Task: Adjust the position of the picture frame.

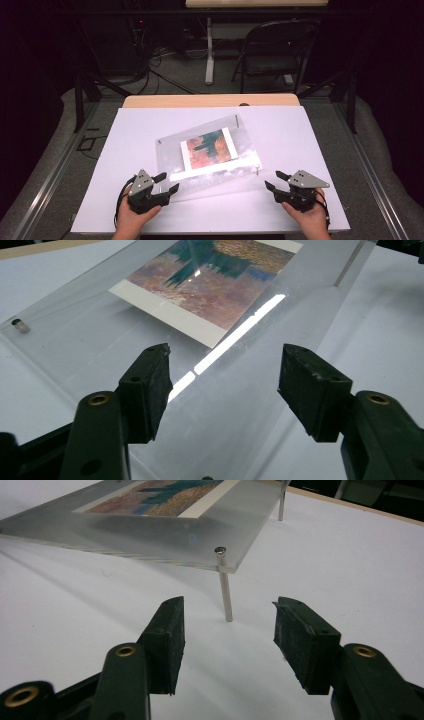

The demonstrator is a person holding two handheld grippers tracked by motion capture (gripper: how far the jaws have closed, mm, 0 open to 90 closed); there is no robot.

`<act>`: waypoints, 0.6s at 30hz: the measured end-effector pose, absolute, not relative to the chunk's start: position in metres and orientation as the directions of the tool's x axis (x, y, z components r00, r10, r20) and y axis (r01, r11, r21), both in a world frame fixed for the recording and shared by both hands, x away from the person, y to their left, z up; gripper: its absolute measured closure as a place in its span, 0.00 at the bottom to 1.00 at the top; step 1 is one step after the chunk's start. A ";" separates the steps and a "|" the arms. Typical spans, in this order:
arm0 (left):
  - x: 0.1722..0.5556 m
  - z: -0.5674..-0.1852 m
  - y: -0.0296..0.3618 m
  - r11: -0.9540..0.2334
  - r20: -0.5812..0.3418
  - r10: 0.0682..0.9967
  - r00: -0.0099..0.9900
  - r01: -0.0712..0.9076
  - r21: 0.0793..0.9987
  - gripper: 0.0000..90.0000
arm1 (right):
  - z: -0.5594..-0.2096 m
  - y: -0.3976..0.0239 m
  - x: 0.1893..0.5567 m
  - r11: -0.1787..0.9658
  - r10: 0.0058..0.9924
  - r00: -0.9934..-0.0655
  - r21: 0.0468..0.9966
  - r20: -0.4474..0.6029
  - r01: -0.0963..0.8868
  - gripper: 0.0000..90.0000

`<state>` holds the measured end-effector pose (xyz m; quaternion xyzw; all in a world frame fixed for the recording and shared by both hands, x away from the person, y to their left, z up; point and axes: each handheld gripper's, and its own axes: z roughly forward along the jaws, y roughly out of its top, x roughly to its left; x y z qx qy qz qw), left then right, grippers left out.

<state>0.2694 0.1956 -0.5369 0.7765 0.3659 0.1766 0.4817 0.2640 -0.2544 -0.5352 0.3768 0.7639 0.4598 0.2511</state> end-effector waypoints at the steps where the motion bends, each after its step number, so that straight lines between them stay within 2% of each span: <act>1: 0.269 -0.537 0.196 -0.265 -0.082 0.737 0.671 0.398 0.878 0.40 | -0.536 -0.254 0.264 0.295 0.810 -0.585 0.892 -0.042 0.344 0.49; 11: 0.267 -0.537 0.199 -0.267 -0.089 0.748 0.658 0.421 0.867 0.42 | -0.537 -0.245 0.266 0.328 0.805 -0.590 0.876 -0.063 0.354 0.48; 14: 0.268 -0.537 0.201 -0.245 -0.110 0.749 0.653 0.428 0.870 0.43 | -0.537 -0.244 0.267 0.334 0.790 -0.611 0.871 -0.050 0.361 0.56; 18: 0.267 -0.536 0.200 -0.235 -0.126 0.748 0.651 0.439 0.867 0.49 | -0.538 -0.243 0.268 0.340 0.786 -0.617 0.866 -0.047 0.368 0.61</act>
